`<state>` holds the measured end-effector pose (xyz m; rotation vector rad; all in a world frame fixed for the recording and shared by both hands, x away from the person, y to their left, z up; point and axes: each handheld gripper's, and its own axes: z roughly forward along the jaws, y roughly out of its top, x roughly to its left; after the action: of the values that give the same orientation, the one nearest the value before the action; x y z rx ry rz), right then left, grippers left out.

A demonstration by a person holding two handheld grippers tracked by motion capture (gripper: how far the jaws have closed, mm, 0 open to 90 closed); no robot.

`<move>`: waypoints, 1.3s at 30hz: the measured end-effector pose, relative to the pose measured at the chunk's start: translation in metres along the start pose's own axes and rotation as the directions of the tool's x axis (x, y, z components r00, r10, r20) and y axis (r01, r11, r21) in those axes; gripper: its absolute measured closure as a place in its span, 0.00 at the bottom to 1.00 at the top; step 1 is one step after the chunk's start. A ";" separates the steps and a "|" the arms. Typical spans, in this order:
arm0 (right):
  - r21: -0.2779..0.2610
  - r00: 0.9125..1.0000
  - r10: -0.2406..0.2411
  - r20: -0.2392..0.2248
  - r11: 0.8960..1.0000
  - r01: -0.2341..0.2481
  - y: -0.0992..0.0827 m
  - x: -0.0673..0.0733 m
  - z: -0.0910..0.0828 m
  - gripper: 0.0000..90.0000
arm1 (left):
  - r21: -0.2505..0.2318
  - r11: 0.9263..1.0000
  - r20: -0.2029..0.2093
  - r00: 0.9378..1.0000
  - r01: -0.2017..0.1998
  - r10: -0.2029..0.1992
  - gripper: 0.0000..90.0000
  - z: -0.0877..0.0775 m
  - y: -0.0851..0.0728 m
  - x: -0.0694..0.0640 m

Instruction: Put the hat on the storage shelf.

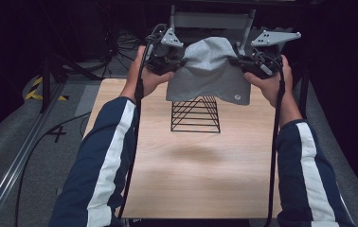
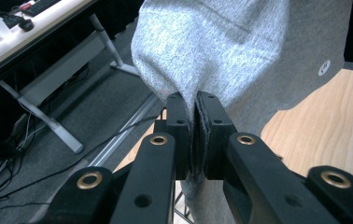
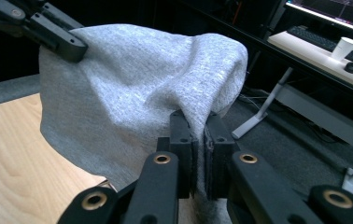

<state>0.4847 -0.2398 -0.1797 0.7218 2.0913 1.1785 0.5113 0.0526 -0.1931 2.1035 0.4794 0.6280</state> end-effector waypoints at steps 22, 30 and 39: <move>0.004 0.998 0.042 -0.049 0.999 -0.042 -0.019 -0.006 0.034 0.94 | 0.000 0.998 0.038 0.997 0.064 -0.064 0.94 0.019 -0.018 0.016; -0.033 0.996 0.038 -0.075 0.999 -0.041 -0.022 0.003 0.017 0.94 | -0.046 0.998 0.059 0.997 0.053 -0.050 0.94 -0.001 -0.020 0.004; -0.040 0.997 0.016 -0.079 0.999 -0.020 -0.025 0.014 0.006 0.94 | -0.062 0.997 0.084 0.996 0.040 -0.035 0.94 -0.010 -0.032 -0.007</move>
<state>0.4757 -0.2377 -0.2072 0.6867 2.1228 1.2749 0.4964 0.0724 -0.2165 2.0466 0.4460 0.5255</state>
